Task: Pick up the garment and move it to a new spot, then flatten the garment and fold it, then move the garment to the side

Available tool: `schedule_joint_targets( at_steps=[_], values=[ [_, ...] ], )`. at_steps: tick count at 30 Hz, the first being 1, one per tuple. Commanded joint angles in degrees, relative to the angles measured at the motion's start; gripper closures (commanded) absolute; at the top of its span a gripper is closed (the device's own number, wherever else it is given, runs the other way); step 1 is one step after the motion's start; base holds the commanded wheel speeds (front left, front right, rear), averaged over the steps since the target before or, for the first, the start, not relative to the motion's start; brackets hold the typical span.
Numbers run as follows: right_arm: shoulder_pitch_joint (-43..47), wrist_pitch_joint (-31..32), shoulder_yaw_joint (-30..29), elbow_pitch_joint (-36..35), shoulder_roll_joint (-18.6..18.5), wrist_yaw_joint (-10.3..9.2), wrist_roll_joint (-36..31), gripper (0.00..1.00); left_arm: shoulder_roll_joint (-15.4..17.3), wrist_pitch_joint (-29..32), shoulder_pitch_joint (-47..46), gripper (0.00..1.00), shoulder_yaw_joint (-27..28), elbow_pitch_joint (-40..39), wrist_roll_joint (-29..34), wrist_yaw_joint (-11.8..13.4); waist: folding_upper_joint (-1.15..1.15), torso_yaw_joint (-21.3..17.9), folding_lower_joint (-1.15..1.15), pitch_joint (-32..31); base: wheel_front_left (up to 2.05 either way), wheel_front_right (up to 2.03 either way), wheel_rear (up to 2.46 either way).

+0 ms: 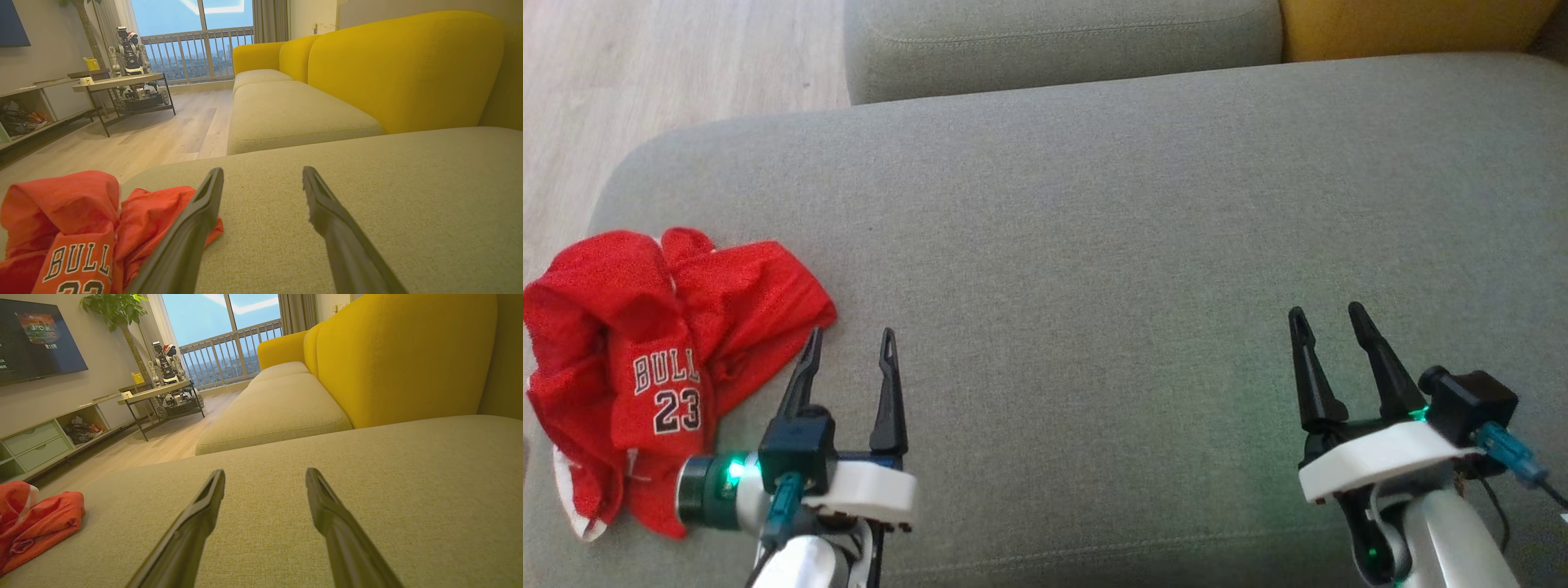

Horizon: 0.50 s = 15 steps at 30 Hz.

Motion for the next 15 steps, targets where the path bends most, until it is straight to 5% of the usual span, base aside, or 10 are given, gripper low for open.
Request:
schedule_joint_targets(
  at_steps=[1,15],
  values=[
    [-3.37,-0.60,1.41,-1.67,-0.67,-0.01,-0.59,0.00,-0.11,-0.52,-1.89,0.00,2.97,-1.49,0.95,-0.58,0.00,0.05,0.00,0.02,0.00,0.00,0.00],
    [-2.37,-0.60,1.74,-3.33,-0.67,-0.01,-1.78,0.00,-4.24,-0.52,-0.65,0.00,8.01,0.87,6.28,-6.96,0.00,3.46,0.00,-0.60,0.00,0.00,0.00]
  ],
)
